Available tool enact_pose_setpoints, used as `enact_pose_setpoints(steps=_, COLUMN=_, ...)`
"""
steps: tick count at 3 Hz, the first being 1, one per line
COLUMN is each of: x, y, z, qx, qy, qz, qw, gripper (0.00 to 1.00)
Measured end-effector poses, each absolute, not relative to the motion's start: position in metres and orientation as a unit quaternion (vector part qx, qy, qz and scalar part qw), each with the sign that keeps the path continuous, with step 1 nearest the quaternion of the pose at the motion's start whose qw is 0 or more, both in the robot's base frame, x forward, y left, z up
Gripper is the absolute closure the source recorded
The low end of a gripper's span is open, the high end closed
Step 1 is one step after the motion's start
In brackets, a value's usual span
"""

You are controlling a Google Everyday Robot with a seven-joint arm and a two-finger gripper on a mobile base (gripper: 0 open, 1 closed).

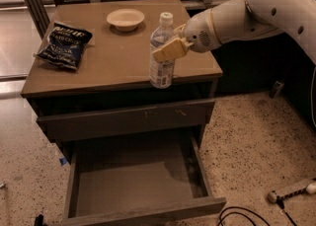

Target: Pick blue plastic bottle from middle drawer and place on counter

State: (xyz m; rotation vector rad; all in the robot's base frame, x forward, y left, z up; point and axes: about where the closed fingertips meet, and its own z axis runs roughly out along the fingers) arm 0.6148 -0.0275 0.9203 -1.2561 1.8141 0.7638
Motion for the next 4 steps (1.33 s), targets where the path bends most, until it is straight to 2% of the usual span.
enact_pose_setpoints(steps=2, x=0.664, y=-0.021, z=0.925, qx=-0.493, qy=0.707, qz=0.307, qw=0.405, gripper=1.00)
enact_pose_setpoints(steps=4, x=0.692, y=-0.019, z=0.923, qx=-0.499, qy=0.714, qz=0.302, qw=0.387, gripper=1.00)
